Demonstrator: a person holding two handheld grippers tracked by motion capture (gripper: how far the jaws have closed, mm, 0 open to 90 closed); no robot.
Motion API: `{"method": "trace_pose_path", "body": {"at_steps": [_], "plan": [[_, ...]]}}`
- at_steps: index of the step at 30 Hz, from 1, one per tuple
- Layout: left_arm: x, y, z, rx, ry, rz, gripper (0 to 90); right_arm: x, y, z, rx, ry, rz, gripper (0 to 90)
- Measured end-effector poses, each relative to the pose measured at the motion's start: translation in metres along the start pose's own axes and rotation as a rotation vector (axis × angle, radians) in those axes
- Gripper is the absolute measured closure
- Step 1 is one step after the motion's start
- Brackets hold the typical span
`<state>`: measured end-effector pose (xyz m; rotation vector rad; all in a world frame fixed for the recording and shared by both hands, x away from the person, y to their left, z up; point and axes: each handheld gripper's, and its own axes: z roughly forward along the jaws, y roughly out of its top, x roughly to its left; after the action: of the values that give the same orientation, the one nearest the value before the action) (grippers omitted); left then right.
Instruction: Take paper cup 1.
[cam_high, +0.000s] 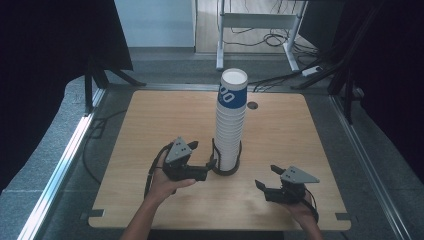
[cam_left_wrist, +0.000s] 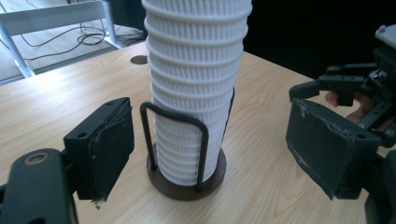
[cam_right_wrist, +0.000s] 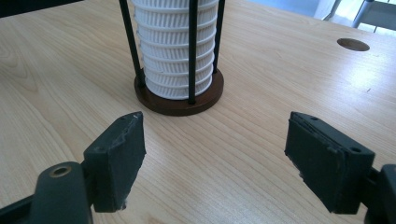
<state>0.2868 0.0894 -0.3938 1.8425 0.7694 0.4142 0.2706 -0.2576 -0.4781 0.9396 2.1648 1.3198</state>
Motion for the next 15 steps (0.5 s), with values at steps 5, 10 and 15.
{"method": "trace_pose_path", "body": {"at_steps": [5,10,15], "plan": [[-0.001,0.006,0.008,0.002,-0.017,0.002,15.8,-0.001,0.000,-0.001,0.000,-0.008,0.004,20.5],[-0.001,0.009,0.016,0.016,-0.018,0.008,15.8,-0.003,0.000,-0.002,-0.001,-0.010,0.003,20.7],[0.001,0.015,0.025,0.015,-0.004,0.007,15.4,-0.001,0.000,-0.001,0.004,-0.011,-0.006,20.7]]}}
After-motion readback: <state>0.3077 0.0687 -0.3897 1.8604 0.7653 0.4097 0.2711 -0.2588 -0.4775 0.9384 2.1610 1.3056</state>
